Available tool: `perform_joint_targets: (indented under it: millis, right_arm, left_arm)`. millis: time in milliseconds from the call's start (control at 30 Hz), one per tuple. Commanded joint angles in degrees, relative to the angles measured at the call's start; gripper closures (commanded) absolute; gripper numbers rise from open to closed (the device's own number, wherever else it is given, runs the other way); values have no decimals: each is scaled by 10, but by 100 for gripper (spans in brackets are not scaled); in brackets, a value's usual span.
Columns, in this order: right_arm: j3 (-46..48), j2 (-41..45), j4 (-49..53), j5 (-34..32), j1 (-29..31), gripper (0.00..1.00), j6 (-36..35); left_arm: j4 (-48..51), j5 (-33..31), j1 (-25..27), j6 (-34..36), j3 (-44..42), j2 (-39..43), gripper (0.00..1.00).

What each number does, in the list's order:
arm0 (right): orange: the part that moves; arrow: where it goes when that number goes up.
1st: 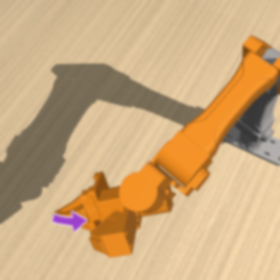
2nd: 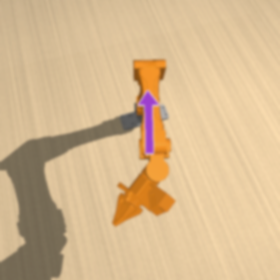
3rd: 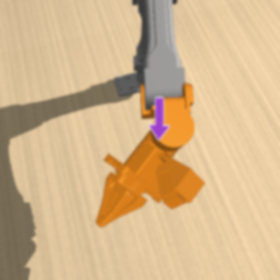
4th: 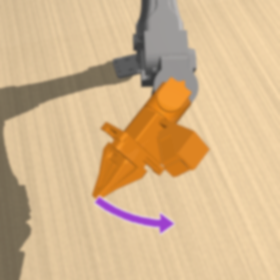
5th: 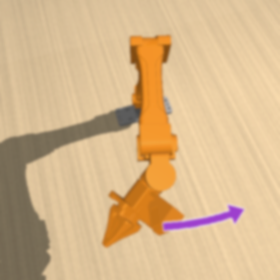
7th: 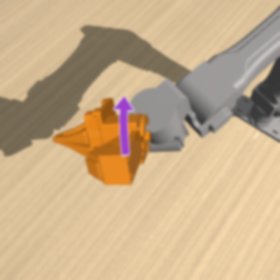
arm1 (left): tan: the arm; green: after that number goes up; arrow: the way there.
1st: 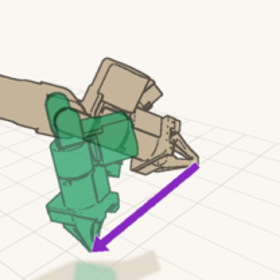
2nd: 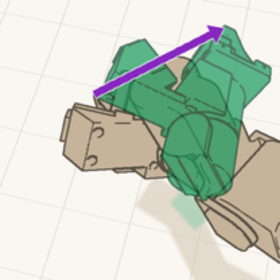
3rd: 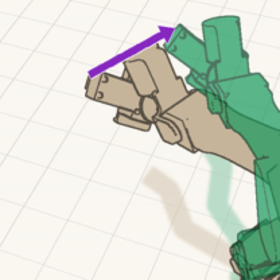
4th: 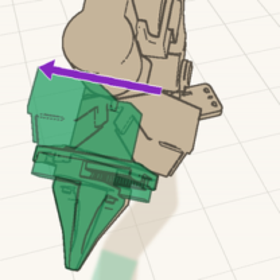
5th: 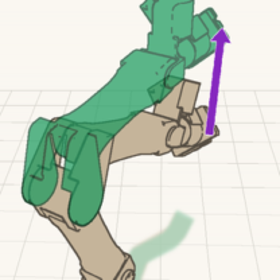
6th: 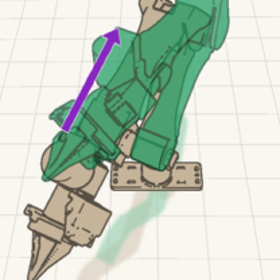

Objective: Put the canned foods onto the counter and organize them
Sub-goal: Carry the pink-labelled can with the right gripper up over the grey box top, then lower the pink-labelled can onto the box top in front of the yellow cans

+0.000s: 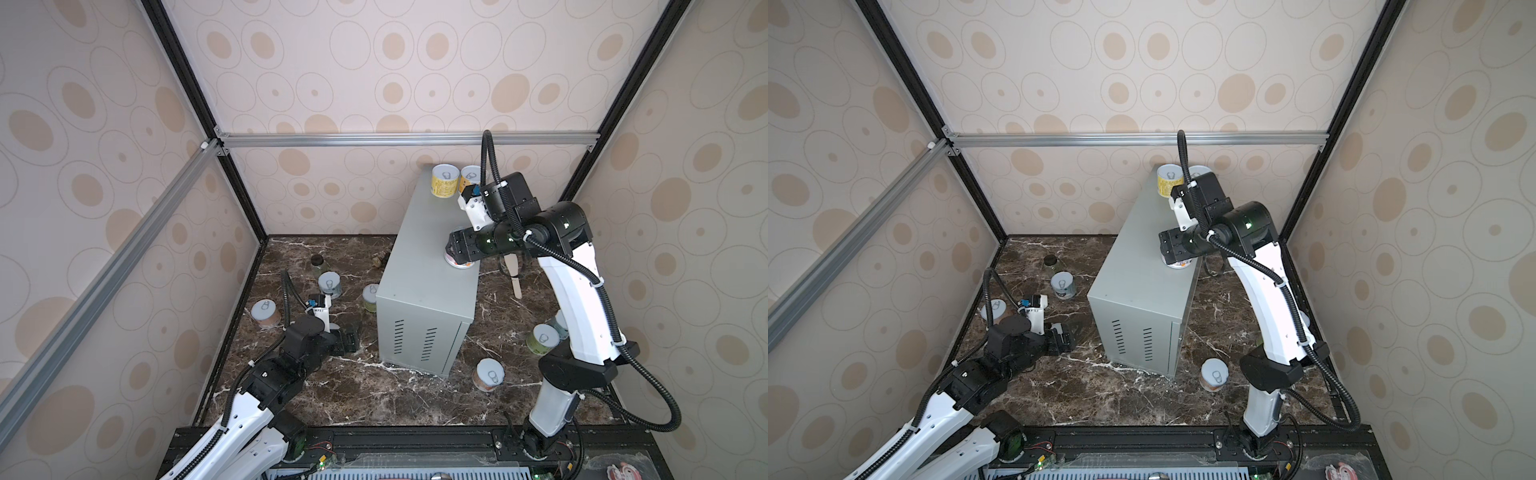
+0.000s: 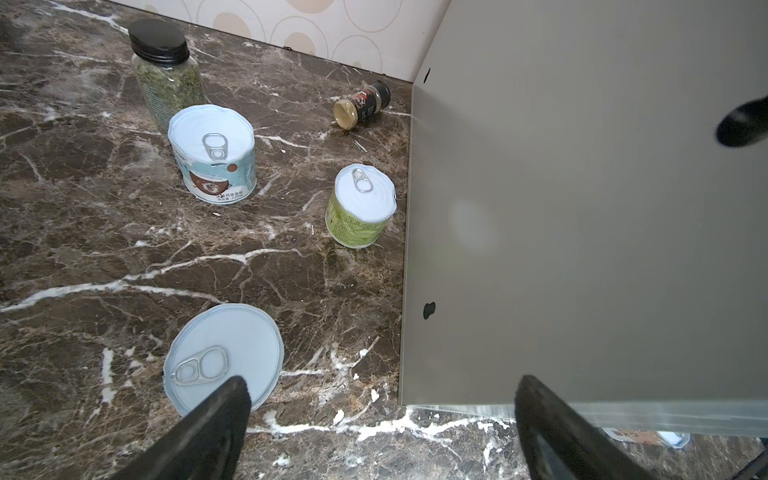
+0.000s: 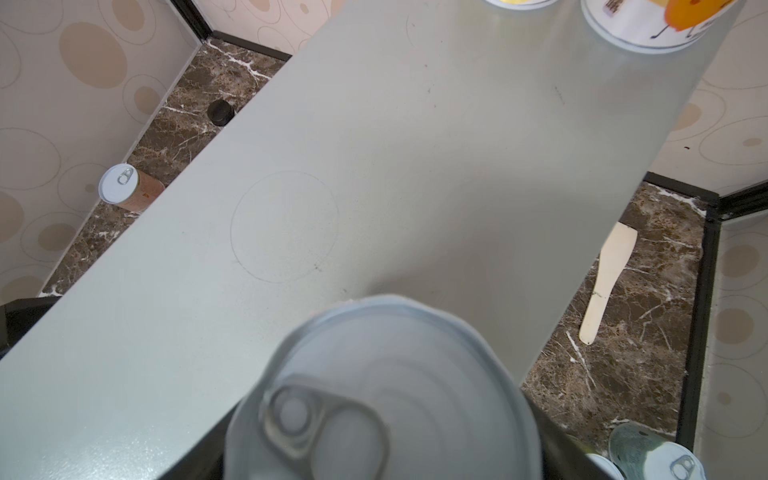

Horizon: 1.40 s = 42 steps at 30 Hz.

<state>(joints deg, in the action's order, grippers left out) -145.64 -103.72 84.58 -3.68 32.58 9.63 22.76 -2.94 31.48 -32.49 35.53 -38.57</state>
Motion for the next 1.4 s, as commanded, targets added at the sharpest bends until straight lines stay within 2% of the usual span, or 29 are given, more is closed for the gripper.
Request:
perform_joint_targets:
  millis: [0,300,367,533,733,900,1100,1367]
  right_arm:
    - [24,5,-15,-4,5,13,-6]
    - [14,11,-31,13,7,2,-24]
    - [53,39,-59,9,10,0,-29]
    - [249,164,-208,9,10,1,-36]
    - [401,278,-332,21,10,1,-43]
    - [548,371,-453,28,10,0,-21]
    - [639,417,-550,39,10,6,20]
    - [675,399,-603,22,10,6,45]
  left_arm:
    - [-8,-6,-3,12,2,-5,1]
    - [-10,-14,-4,9,0,1,1]
    - [-10,-11,-4,11,0,-3,1]
    - [-9,-12,-4,12,1,-1,1]
    - [-11,-17,-4,12,-2,16,1]
    - [-11,-20,-4,11,-1,29,1]
    - [-14,-30,-4,7,-7,50,1]
    - [-11,-34,-4,6,-5,46,1]
